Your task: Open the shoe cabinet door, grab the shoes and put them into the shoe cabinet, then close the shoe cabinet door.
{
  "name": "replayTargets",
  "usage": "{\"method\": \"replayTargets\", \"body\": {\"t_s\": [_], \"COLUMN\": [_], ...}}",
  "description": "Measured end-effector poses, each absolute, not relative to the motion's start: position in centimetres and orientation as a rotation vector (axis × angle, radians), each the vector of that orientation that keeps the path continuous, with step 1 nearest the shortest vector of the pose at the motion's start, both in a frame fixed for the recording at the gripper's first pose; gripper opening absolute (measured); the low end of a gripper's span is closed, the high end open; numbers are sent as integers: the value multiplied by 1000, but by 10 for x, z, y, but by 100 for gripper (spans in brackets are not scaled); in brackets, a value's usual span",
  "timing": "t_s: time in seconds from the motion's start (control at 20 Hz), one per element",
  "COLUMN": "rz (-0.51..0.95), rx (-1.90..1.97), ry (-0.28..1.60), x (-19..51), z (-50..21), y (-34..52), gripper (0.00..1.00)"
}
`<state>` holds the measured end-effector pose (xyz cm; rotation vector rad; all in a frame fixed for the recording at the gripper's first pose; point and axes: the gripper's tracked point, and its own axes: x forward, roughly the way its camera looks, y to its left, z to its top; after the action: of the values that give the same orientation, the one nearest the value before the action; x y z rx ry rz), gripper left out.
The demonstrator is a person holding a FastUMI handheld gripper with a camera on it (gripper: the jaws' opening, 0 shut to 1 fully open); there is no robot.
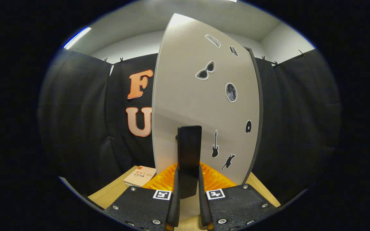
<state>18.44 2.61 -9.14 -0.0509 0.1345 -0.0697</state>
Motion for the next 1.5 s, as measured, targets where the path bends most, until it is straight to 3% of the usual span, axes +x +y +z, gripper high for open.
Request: {"method": "replayTargets", "body": {"t_s": [0.5,1.5], "rz": [53,-38], "rx": [-54,-100], "ry": [112,62], "x": [135,70], "z": [-85,-77], "y": [-30,-194], "gripper": [25,21]}}
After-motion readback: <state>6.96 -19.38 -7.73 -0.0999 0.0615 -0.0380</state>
